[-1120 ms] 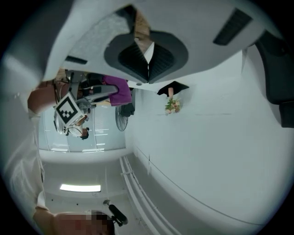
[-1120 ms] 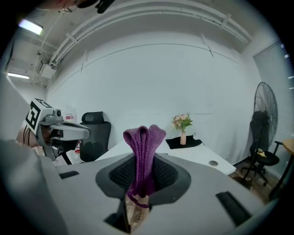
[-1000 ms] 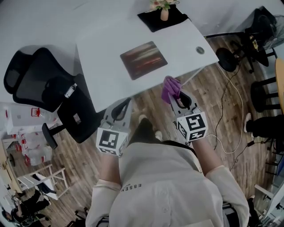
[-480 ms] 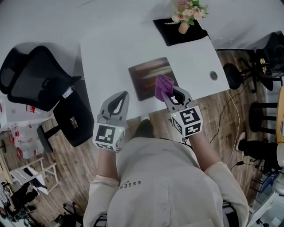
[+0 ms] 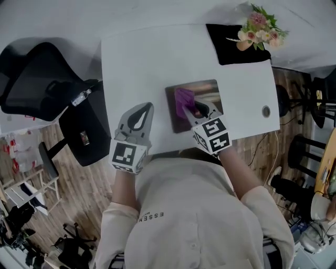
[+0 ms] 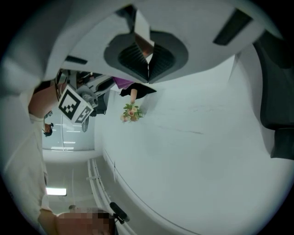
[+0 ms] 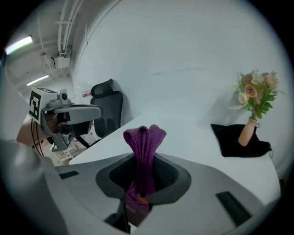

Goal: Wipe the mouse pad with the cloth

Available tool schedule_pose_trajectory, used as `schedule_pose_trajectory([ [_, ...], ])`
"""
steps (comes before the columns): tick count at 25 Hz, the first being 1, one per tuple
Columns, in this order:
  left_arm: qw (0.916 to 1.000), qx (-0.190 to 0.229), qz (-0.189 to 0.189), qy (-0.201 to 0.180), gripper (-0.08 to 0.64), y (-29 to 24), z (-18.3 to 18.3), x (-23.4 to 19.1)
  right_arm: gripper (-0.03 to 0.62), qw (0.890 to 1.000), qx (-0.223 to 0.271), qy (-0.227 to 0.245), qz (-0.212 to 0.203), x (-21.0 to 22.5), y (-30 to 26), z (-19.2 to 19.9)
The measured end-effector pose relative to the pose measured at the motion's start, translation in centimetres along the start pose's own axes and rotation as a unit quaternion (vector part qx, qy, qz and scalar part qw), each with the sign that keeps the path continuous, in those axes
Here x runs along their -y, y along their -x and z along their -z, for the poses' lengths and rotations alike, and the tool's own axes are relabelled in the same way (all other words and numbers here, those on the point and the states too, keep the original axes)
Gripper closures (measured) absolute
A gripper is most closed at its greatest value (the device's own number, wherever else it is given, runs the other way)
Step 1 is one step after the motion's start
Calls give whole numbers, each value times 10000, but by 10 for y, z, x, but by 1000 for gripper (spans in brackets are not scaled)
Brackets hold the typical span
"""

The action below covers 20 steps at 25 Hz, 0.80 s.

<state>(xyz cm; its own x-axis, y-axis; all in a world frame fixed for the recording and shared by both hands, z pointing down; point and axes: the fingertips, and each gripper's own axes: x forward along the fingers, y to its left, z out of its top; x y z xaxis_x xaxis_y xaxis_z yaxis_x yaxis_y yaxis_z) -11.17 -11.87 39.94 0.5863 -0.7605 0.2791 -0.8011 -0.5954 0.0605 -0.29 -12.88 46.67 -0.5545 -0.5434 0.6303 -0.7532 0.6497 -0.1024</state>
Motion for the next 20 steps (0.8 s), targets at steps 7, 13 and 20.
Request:
schedule_pose_trajectory([
  [7, 9998, -23, -135, 173, 557, -9, 14, -28, 500, 9963, -695, -18, -499, -8, -58, 11],
  [13, 9993, -106, -235, 260, 557, -15, 23, -37, 500, 9894, -1215, 103, -793, -7, -89, 28],
  [20, 9971, -79, -615, 449, 557, -21, 27, -36, 500, 9829, -1466, 112, -1113, 0, -106, 39],
])
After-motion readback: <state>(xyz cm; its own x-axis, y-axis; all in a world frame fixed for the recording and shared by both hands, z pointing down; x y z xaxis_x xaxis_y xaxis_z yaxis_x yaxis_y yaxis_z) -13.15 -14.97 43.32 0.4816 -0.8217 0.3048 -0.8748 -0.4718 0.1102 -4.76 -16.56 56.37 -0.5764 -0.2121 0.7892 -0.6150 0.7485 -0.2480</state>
